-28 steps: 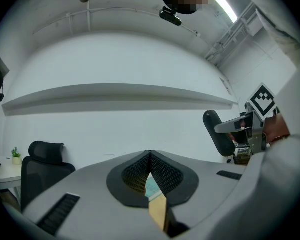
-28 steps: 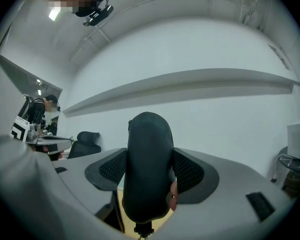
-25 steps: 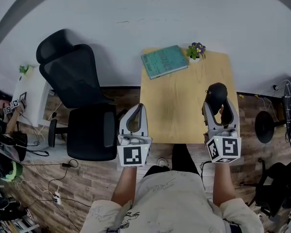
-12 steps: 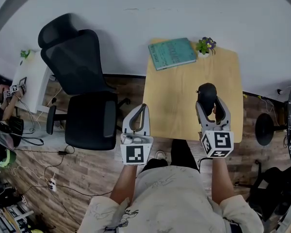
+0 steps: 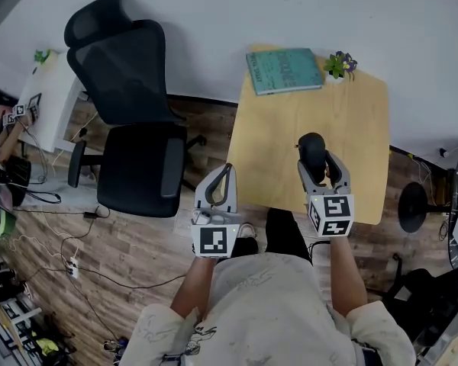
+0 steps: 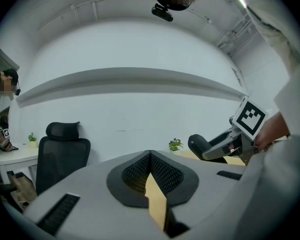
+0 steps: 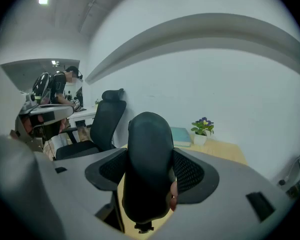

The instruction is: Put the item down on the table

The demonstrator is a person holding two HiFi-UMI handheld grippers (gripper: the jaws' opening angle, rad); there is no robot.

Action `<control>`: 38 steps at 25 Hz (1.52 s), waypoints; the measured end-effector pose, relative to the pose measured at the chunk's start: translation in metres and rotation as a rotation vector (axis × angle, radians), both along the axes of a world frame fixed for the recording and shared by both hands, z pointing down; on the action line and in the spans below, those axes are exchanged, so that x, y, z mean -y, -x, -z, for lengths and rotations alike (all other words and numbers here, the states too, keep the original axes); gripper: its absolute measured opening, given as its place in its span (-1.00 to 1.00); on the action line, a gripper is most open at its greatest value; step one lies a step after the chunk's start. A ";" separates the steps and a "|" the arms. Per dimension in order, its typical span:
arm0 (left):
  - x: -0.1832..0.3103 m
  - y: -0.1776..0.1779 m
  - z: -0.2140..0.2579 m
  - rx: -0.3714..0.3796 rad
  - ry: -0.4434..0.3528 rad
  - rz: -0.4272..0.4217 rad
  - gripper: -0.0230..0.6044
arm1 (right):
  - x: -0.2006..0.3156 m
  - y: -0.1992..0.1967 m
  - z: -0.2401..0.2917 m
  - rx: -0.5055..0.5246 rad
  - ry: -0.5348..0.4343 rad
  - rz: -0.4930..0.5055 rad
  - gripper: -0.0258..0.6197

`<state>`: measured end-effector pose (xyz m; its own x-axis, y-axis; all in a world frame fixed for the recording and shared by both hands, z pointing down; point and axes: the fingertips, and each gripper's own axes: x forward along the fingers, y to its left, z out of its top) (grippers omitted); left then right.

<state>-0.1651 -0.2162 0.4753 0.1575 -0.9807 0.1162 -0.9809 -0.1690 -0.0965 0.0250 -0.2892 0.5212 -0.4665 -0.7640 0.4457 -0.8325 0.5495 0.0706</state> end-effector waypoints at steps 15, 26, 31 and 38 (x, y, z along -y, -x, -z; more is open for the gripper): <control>-0.019 0.005 -0.036 -0.049 0.067 0.052 -0.91 | -0.013 0.017 -0.095 -0.231 0.289 0.139 0.02; -0.023 0.004 -0.047 -0.063 0.098 0.063 -0.91 | -0.021 0.023 -0.133 -0.379 0.428 0.210 0.02; -0.022 0.003 -0.050 -0.062 0.105 0.058 -0.91 | -0.021 0.031 -0.135 -0.435 0.461 0.256 0.02; -0.017 -0.003 -0.049 -0.067 0.094 0.044 -0.91 | -0.026 0.038 -0.145 -0.549 0.471 0.333 0.03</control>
<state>-0.1624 -0.1989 0.5244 0.1248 -0.9720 0.1990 -0.9913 -0.1307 -0.0165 -0.0134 -0.2634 0.6664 -0.2573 -0.2973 0.9194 -0.5332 0.8372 0.1215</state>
